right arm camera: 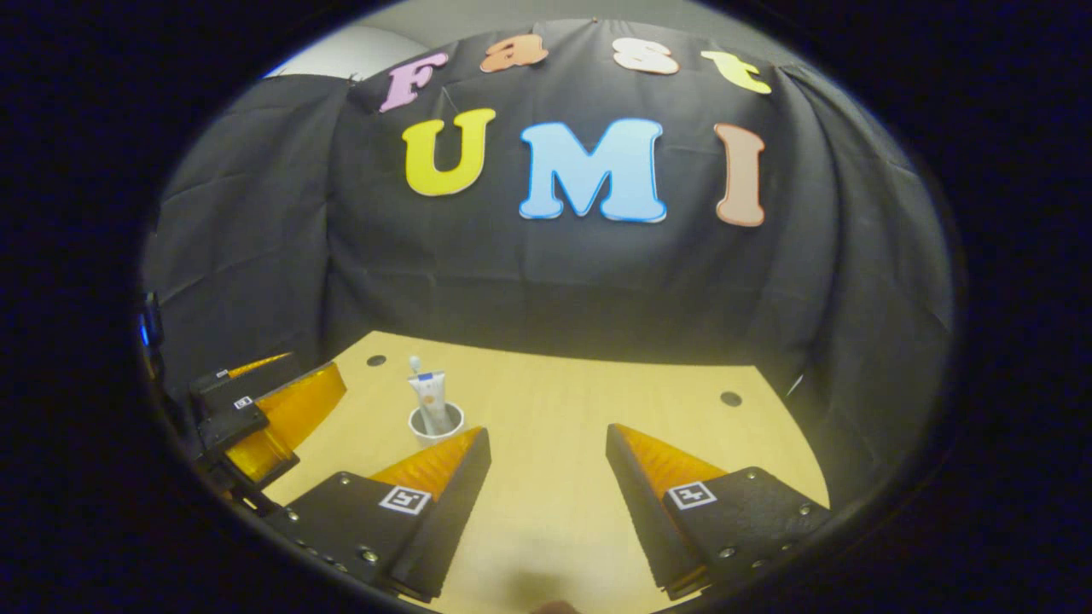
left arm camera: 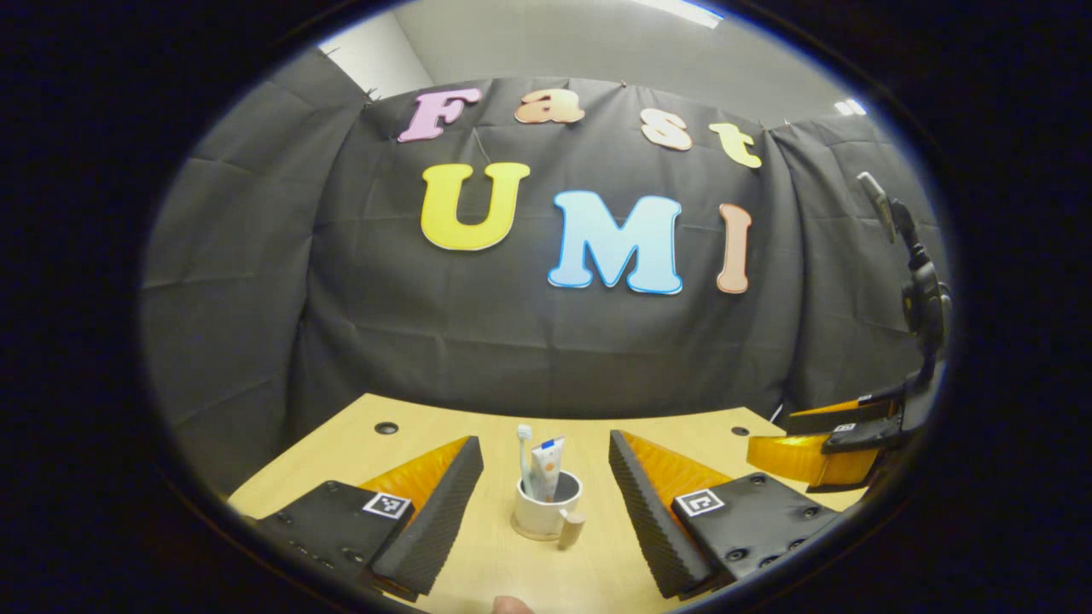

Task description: Put the toothbrush and toothpaste on the desktop into the cup, then pick up the cup and place it on the coaster on the desktop.

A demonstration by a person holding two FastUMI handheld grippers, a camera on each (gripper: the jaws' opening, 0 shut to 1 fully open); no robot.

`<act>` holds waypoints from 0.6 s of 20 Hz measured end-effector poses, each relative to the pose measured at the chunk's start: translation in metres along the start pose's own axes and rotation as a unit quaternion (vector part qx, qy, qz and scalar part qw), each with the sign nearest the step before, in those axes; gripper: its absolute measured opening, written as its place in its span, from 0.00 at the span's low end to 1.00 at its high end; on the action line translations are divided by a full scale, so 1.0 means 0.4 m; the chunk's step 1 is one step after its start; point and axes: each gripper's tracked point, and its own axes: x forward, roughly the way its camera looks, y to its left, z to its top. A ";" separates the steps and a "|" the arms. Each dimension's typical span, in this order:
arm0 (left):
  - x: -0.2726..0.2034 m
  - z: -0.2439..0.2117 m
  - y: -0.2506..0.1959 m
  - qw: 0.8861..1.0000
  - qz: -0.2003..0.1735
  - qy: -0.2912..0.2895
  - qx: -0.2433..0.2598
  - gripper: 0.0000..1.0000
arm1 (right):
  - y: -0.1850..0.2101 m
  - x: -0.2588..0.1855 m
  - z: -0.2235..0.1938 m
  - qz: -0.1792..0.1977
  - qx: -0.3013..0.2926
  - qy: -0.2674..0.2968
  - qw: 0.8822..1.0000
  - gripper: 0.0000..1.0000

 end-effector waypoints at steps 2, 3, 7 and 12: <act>-0.017 0.014 -0.009 1.000 0.003 -0.005 0.000 0.96 | -0.017 -0.033 0.042 -0.010 -0.016 -0.046 0.999 0.85; -0.027 0.022 -0.013 1.000 0.005 -0.010 0.001 0.96 | -0.022 -0.046 0.058 -0.015 -0.022 -0.067 0.997 0.85; -0.057 0.041 -0.027 1.000 0.014 -0.025 0.004 0.96 | -0.015 -0.080 0.103 -0.022 -0.022 -0.122 0.992 0.85; -0.100 0.068 -0.046 0.999 0.022 -0.044 0.007 0.96 | -0.016 -0.087 0.130 -0.023 -0.024 -0.141 0.989 0.85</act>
